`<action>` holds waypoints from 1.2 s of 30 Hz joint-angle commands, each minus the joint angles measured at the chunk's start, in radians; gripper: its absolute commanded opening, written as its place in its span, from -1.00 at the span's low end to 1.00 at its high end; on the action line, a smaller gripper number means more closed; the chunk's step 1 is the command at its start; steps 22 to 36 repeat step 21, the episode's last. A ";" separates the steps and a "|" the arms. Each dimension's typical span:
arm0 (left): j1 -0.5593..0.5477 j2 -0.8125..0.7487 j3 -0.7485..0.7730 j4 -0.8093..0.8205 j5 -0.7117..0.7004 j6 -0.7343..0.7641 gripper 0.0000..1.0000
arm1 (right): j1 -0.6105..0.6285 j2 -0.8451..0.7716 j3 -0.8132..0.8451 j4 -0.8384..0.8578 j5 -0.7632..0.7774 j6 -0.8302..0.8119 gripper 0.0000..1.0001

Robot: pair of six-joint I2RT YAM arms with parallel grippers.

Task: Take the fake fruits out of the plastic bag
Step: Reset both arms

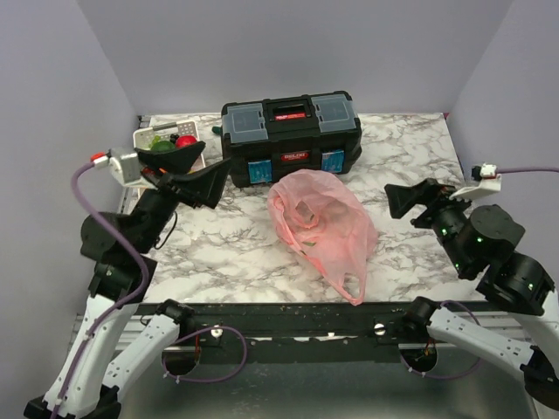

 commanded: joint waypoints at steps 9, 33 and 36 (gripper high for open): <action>-0.003 -0.220 -0.019 0.113 -0.112 0.248 0.89 | 0.004 -0.074 0.083 0.054 0.075 -0.119 1.00; -0.003 -0.214 -0.027 0.095 -0.130 0.275 0.93 | 0.004 -0.182 -0.037 0.166 0.108 -0.144 1.00; -0.003 -0.214 -0.027 0.095 -0.130 0.275 0.93 | 0.004 -0.182 -0.037 0.166 0.108 -0.144 1.00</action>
